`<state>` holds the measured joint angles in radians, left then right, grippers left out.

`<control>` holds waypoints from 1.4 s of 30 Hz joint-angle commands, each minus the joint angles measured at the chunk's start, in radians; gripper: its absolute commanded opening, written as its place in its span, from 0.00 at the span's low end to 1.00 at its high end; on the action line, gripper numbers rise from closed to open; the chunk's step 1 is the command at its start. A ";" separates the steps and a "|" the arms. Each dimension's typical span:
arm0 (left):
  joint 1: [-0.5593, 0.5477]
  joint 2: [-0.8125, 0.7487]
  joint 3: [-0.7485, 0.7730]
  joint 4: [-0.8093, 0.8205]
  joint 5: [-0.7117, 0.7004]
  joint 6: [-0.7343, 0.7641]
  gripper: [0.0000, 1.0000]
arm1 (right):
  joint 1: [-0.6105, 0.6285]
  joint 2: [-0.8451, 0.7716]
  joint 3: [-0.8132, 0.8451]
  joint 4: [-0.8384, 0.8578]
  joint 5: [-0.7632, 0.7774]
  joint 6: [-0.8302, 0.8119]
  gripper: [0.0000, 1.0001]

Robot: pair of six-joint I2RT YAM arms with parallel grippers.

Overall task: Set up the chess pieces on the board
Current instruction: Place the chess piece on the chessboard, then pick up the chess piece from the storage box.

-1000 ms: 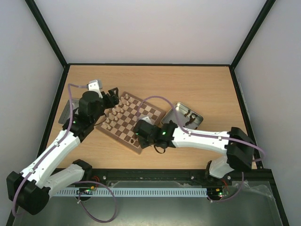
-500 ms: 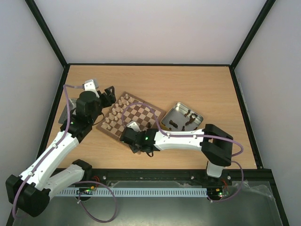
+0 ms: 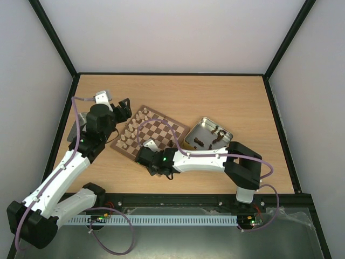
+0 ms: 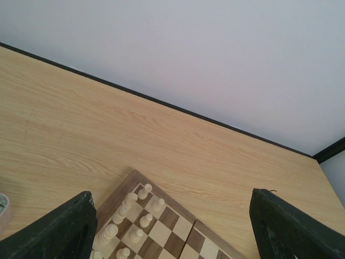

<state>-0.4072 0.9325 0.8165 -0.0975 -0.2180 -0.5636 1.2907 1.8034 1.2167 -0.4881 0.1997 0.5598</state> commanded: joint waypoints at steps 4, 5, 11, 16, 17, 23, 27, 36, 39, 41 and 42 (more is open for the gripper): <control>0.010 -0.010 0.003 0.002 0.006 0.012 0.79 | 0.009 0.016 0.019 -0.008 0.018 -0.002 0.13; 0.011 -0.010 0.002 0.002 0.008 0.012 0.79 | 0.009 0.013 0.018 -0.009 0.015 -0.002 0.14; 0.015 -0.007 0.001 0.005 0.018 0.009 0.79 | 0.009 -0.011 0.028 -0.008 0.020 0.002 0.18; 0.016 -0.007 0.001 0.005 0.024 0.007 0.79 | 0.009 -0.018 0.035 -0.019 0.028 0.005 0.19; 0.016 -0.009 0.001 0.004 0.025 0.007 0.79 | 0.009 -0.022 0.038 -0.024 0.035 0.007 0.19; 0.017 -0.020 0.013 -0.004 0.038 0.008 0.79 | 0.006 -0.142 0.050 -0.005 0.090 0.036 0.19; 0.018 -0.029 0.017 -0.004 0.047 0.010 0.79 | -0.035 -0.250 0.015 0.020 0.123 0.068 0.24; 0.018 -0.021 0.016 0.009 0.097 0.018 0.79 | -0.396 -0.457 -0.188 -0.079 0.160 0.297 0.39; 0.019 -0.011 0.016 0.016 0.120 0.021 0.80 | -0.588 -0.477 -0.283 -0.083 0.077 0.310 0.42; 0.019 -0.002 0.016 0.020 0.133 0.021 0.80 | -0.679 -0.476 -0.339 -0.056 0.036 0.300 0.42; 0.019 0.002 0.016 0.022 0.138 0.021 0.80 | -0.715 -0.470 -0.360 -0.043 0.020 0.295 0.42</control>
<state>-0.3939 0.9199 0.8169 -0.0963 -0.1188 -0.5571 0.7029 1.3411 0.9413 -0.4976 0.2745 0.8158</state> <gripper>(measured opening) 0.795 0.416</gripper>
